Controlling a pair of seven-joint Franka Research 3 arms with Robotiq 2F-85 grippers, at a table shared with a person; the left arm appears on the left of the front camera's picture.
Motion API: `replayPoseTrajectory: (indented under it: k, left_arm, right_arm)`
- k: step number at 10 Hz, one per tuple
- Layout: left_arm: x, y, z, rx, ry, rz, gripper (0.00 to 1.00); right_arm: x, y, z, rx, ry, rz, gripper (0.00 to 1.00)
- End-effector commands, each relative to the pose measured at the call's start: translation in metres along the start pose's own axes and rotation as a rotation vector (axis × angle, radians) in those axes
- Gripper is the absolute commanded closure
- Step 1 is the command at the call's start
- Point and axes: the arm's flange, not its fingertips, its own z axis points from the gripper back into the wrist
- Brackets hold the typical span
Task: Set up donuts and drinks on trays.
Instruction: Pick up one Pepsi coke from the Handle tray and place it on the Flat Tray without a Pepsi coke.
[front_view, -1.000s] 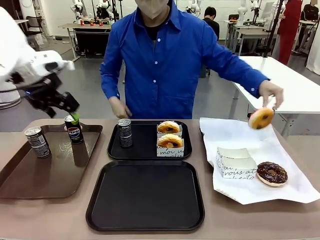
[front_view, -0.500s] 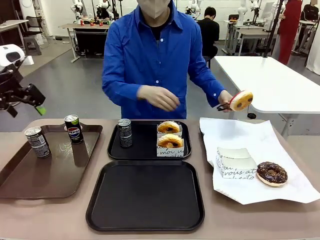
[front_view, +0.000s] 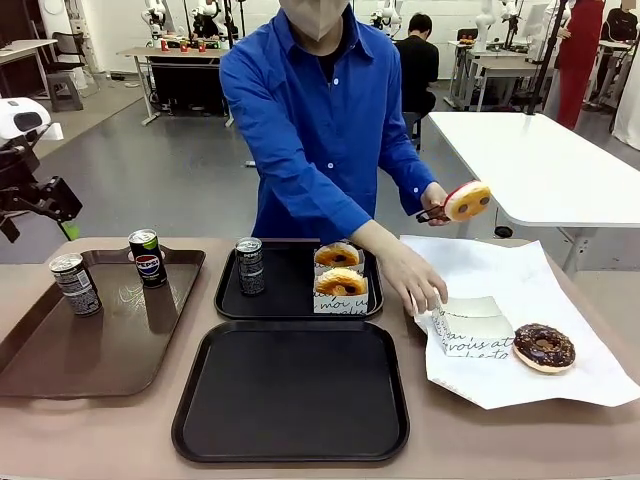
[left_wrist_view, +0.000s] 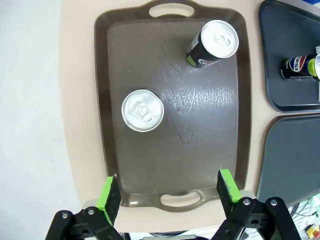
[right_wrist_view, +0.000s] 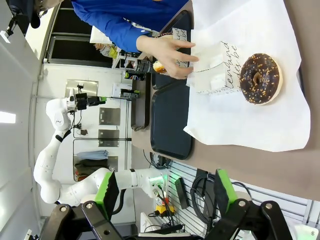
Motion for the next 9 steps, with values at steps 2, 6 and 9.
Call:
replayPoseTrajectory:
  k: [2, 6, 9]
  left_arm:
    - [0.000, 0.004, -0.002, -0.004, 0.001, 0.007, 0.00]
    - [0.022, 0.006, -0.019, 0.019, -0.017, -0.010, 0.00]
    - [0.043, 0.012, -0.049, 0.043, 0.010, -0.019, 0.00]
  right_arm:
    - [0.001, 0.000, 0.000, 0.018, -0.006, 0.012, 0.00]
    - [0.001, 0.000, 0.000, 0.018, -0.006, 0.012, 0.00]
    - [0.001, 0.000, 0.000, 0.018, -0.006, 0.012, 0.00]
